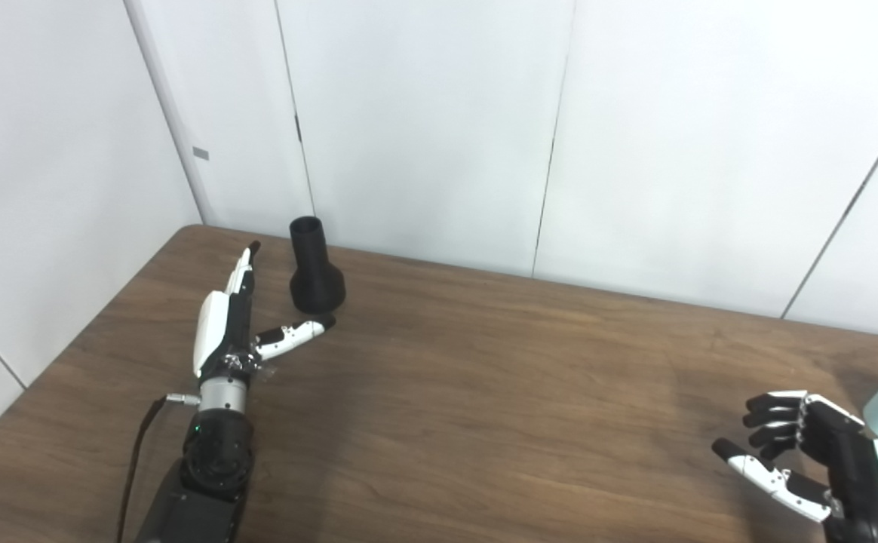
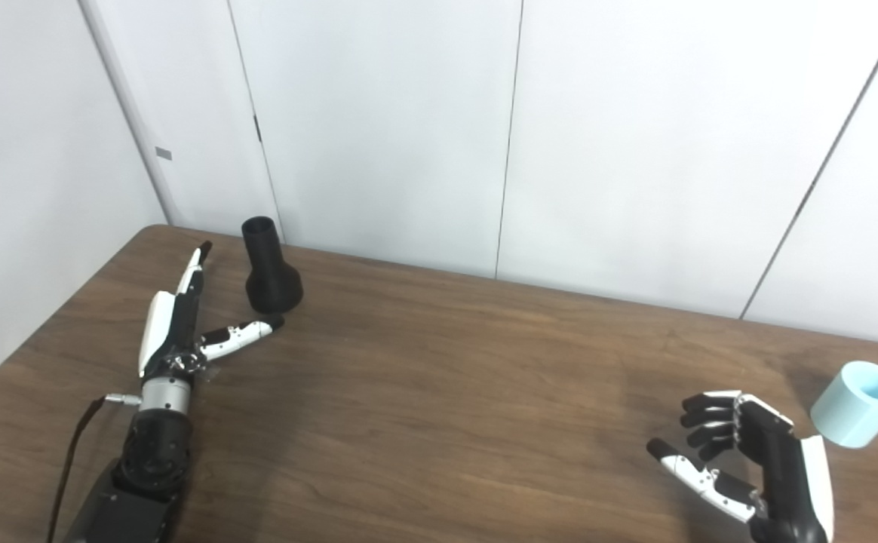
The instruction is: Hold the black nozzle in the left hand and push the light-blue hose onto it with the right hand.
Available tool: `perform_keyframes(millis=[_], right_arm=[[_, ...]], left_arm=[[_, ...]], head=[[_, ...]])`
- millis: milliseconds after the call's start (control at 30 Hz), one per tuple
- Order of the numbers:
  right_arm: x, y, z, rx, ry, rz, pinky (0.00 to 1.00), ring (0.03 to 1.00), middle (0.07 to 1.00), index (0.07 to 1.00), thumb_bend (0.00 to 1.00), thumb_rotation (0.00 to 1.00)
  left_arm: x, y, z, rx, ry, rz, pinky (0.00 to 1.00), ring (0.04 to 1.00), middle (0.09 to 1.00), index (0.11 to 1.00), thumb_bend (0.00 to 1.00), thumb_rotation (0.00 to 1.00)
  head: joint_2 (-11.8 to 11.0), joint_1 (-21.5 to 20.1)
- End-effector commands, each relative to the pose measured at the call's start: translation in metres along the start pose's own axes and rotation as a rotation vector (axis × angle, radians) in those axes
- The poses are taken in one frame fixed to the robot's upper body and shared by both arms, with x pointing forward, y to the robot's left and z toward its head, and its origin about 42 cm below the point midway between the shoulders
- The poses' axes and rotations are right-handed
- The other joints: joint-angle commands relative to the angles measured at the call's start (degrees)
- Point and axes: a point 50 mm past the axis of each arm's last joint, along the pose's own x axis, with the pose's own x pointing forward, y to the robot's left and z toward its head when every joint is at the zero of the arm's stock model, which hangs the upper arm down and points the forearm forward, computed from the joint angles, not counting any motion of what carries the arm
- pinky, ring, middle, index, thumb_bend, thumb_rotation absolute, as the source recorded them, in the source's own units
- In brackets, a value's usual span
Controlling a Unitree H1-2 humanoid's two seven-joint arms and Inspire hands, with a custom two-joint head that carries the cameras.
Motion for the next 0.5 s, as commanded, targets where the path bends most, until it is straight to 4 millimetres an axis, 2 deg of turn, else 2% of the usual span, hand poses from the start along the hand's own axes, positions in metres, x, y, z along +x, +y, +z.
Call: perform_keyframes(millis=[0, 300, 467], right_arm=[[0.009, -0.006, 0.016, 0.005, -0.078, -0.022, 0.31, 0.405, 0.48, 0.505, 0.51, 0.0], [0.008, -0.006, 0.019, -0.013, -0.079, -0.026, 0.31, 0.406, 0.483, 0.502, 0.51, 0.0], [0.007, -0.006, 0.02, -0.009, -0.07, -0.029, 0.31, 0.407, 0.481, 0.5, 0.51, 0.0]], left_arm=[[0.02, 0.014, 0.018, 0.018, -0.073, 0.066, 0.98, 1.0, 1.0, 1.0, 0.95, 0.33], [0.025, 0.015, 0.015, 0.033, -0.049, -0.008, 0.96, 1.0, 1.0, 1.0, 0.93, 0.32], [0.036, 0.017, 0.023, 0.08, -0.026, -0.069, 0.89, 0.985, 1.0, 1.0, 0.97, 0.35]], head=[[0.0, 0.0], [0.0, -0.1], [0.1, -0.5]])
